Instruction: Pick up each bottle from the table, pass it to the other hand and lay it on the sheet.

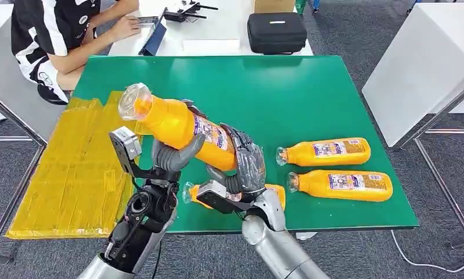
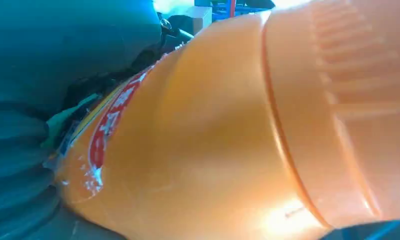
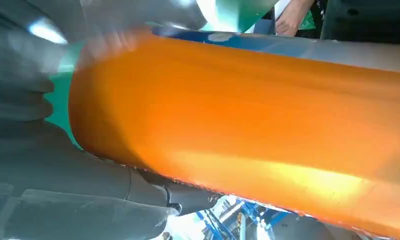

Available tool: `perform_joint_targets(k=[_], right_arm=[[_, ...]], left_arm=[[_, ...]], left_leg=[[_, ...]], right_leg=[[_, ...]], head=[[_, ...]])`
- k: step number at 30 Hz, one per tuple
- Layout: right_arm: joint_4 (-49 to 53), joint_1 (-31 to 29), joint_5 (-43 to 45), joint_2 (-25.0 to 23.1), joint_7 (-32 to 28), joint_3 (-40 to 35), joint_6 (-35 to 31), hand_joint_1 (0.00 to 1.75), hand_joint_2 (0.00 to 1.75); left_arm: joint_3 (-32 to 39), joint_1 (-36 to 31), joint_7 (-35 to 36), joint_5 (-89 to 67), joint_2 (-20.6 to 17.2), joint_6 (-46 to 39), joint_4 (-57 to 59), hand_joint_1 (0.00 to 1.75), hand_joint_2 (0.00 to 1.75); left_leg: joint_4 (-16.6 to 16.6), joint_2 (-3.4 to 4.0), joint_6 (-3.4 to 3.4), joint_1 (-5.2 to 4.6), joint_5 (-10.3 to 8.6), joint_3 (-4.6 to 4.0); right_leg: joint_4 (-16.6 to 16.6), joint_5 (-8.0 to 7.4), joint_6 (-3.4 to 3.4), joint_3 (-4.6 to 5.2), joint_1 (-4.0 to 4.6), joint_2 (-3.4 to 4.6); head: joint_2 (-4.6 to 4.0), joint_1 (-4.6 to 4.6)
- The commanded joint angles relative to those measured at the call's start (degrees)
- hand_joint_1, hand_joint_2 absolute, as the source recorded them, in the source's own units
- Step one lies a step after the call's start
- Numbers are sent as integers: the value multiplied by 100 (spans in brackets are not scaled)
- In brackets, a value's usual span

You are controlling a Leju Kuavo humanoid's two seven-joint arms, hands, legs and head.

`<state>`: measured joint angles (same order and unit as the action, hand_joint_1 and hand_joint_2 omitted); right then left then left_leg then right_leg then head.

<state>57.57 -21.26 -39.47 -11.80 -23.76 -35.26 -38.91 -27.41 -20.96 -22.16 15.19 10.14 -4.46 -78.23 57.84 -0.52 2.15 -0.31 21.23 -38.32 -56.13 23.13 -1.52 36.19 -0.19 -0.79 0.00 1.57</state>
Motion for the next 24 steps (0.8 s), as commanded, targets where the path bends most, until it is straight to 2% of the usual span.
perform_joint_targets(k=[1,2,3,4,5,6,8,9,10,11,12,14,15,17,18,19,21,22,24], right_arm=[[489,267,-344,227,-74,4,-109,175,175],[489,267,-344,227,-74,4,-109,175,175],[986,516,-399,74,-487,527,-109,0,175],[1272,694,-399,90,-635,642,-109,0,175],[1529,767,-336,199,-584,573,-109,0,175],[1886,874,-252,327,-536,506,-109,0,175],[2022,909,-247,410,-437,433,-109,0,175],[2114,953,-188,387,-527,487,-109,0,175],[2246,1041,-97,380,-648,551,-109,0,175],[2444,1160,36,429,-746,572,-109,0,175],[2698,1287,117,535,-726,539,-109,0,175],[2910,1384,232,641,-702,495,-109,0,175],[2970,1408,328,656,-711,490,-109,0,175],[3202,1556,697,729,-844,519,-109,0,175],[3294,1620,716,766,-862,538,-109,0,175],[3425,1744,604,725,-892,688,-109,0,175],[3475,1771,615,768,-865,690,-109,0,175],[3442,1750,569,781,-801,674,-109,0,175],[3287,1613,555,844,-676,568,-109,0,175]], left_arm=[[235,-251,-107,-164,-151,-197,285,175,175],[235,-251,-107,-164,-151,-197,285,175,175],[246,-294,-360,-884,-231,-917,317,175,175],[330,-291,-448,-1377,-256,-1418,338,175,175],[456,-279,-458,-1433,-287,-1479,329,175,175],[640,-253,-435,-1482,-350,-1492,329,175,175],[754,-240,-440,-1506,-383,-1390,336,175,175],[785,-235,-422,-1681,-401,-1512,360,175,175],[876,-230,-417,-1939,-429,-1700,389,175,175],[981,-230,-403,-2392,-489,-2017,431,175,175],[1157,-223,-395,-2686,-517,-2115,471,175,175],[1321,-228,-380,-2889,-545,-2085,524,175,175],[1349,-235,-375,-3000,-557,-2094,550,175,175],[1429,-320,-152,-3768,-656,-2333,770,175,175],[1521,-392,-149,-3853,-679,-2322,912,175,175],[1494,-635,65,-5053,-810,-2954,1372,175,175],[1555,-867,131,-5455,-872,-3083,1757,175,175],[1543,-1095,562,-6760,-956,-3552,2214,175,175],[1442,-1558,1480,-8635,-1111,-3554,3095,175,175]], left_leg=[[-2,-1,-10,3,10,27],[-1,-4,-11,2,13,34],[1,-2,-14,4,19,42],[1,-3,-12,4,15,34],[-2,-7,-9,3,7,19],[2,-8,-16,5,20,42],[0,4,-12,2,12,24],[-4,1,-9,2,7,15],[5,7,-23,7,33,62],[-1,-3,-11,4,11,23],[3,-7,-16,7,19,41],[-4,1,-8,1,7,18],[4,6,-20,6,31,62],[-2,2,-10,3,10,20],[0,-4,-14,5,18,38],[-2,-5,-13,4,14,32],[-2,-14,-15,5,13,35],[-4,-12,-11,3,5,19],[-1,-9,-16,6,10,33]], right_leg=[[4,11,1,-29,2,1],[2,16,2,-37,1,-2],[2,20,2,-46,3,1],[2,16,2,-38,2,-1],[2,11,2,-23,2,-6],[-1,24,4,-47,3,-6],[1,11,3,-24,1,6],[4,6,2,-17,1,3],[-3,31,6,-66,5,11],[2,11,2,-27,3,-1],[1,22,4,-46,5,-4],[4,8,2,-18,0,3],[1,30,4,-65,4,10],[4,10,3,-22,2,4],[3,20,3,-43,3,-1],[3,16,4,-35,2,-2],[2,19,4,-41,3,-11],[4,10,4,-22,1,-9],[1,14,6,-36,4,-6]], head=[[0,0],[0,0],[0,0],[0,0],[0,-2],[0,0],[0,0],[0,2],[0,2],[0,0],[0,0],[0,-2],[0,-2],[0,-2],[0,0],[0,-2],[0,-2],[0,0],[0,0]])
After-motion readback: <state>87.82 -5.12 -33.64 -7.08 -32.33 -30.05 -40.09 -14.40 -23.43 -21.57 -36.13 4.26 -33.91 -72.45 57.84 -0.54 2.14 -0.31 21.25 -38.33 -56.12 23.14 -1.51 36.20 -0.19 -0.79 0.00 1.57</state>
